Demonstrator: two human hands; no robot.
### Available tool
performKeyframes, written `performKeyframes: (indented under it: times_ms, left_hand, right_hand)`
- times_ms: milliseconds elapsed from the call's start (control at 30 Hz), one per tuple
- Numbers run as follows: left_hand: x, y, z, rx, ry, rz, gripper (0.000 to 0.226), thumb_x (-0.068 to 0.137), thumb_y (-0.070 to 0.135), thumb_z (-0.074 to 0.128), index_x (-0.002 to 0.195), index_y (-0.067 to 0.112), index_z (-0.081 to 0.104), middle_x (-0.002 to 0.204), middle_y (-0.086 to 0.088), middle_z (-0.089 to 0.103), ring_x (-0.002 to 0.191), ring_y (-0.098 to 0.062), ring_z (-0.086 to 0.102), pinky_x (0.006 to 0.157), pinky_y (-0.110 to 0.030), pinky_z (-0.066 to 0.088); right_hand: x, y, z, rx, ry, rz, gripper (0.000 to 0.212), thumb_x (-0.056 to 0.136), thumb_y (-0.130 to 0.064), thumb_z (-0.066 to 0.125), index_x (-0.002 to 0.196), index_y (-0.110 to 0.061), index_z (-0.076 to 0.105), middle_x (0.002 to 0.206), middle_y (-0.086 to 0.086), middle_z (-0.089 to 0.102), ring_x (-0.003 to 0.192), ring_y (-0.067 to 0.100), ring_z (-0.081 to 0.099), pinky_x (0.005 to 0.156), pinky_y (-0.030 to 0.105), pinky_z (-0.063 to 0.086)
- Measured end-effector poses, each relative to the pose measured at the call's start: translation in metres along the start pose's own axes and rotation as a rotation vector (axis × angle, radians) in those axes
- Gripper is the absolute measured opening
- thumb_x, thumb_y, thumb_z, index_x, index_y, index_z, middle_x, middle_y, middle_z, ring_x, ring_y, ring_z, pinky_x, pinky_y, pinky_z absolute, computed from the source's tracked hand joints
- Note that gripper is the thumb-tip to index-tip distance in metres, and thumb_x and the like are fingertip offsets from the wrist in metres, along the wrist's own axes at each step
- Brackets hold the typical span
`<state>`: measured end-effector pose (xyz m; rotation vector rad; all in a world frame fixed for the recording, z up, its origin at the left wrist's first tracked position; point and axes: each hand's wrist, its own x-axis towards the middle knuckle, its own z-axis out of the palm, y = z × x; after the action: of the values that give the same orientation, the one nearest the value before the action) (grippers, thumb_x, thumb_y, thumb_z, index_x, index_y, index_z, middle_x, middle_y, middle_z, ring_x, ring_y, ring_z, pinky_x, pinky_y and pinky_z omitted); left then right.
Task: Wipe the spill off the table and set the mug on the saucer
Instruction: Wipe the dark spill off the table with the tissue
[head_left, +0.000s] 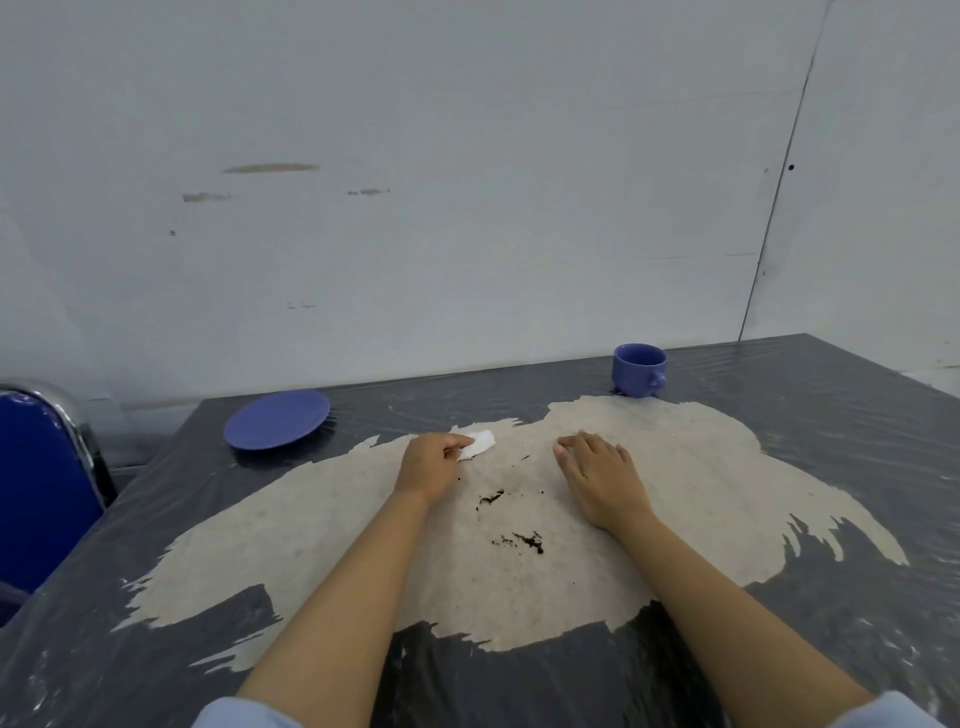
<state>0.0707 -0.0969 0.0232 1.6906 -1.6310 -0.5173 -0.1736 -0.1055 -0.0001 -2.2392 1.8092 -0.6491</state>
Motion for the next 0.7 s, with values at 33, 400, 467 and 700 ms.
performKeyframes:
  times_ms: [33, 400, 467, 700]
  left_hand:
    - [0.002, 0.001, 0.001, 0.022, -0.034, 0.023, 0.034, 0.095, 0.003, 0.049, 0.117, 0.014, 0.072, 0.128, -0.004, 0.066, 0.120, -0.019, 0.058, 0.097, -0.020, 0.040]
    - [0.012, 0.026, 0.020, 0.172, -0.241, 0.162, 0.041, 0.096, 0.003, 0.045, 0.125, 0.022, 0.067, 0.134, 0.003, 0.063, 0.126, -0.015, 0.055, 0.105, -0.022, 0.040]
    - [0.013, 0.034, 0.027, 0.196, -0.272, 0.191, 0.042, 0.097, 0.004, 0.043, 0.126, 0.024, 0.067, 0.136, 0.002, 0.061, 0.128, -0.016, 0.053, 0.106, -0.022, 0.039]
    - [0.012, 0.041, 0.030, 0.230, -0.320, 0.234, 0.046, 0.094, 0.001, 0.041, 0.120, 0.026, 0.070, 0.135, 0.000, 0.062, 0.126, -0.021, 0.054, 0.106, -0.033, 0.042]
  right_hand:
    - [0.000, 0.000, 0.000, -0.002, 0.004, 0.000, 0.053, 0.101, -0.050, 0.021, 0.140, -0.024, 0.048, 0.149, -0.001, 0.045, 0.141, 0.017, 0.034, 0.118, 0.045, 0.022]
    - [0.003, 0.005, 0.006, -0.124, -0.089, -0.015, 0.053, 0.103, -0.039, 0.017, 0.155, -0.030, 0.021, 0.165, 0.003, 0.015, 0.152, 0.021, 0.010, 0.123, 0.044, 0.006]
    - [0.003, 0.006, 0.007, -0.113, -0.083, -0.009, 0.053, 0.103, -0.040, 0.016, 0.154, -0.030, 0.022, 0.164, 0.003, 0.016, 0.152, 0.021, 0.011, 0.123, 0.044, 0.006]
    - [0.002, 0.004, 0.005, -0.063, -0.035, -0.003, 0.053, 0.103, -0.043, 0.011, 0.152, -0.030, 0.029, 0.162, 0.002, 0.024, 0.151, 0.020, 0.016, 0.122, 0.045, 0.010]
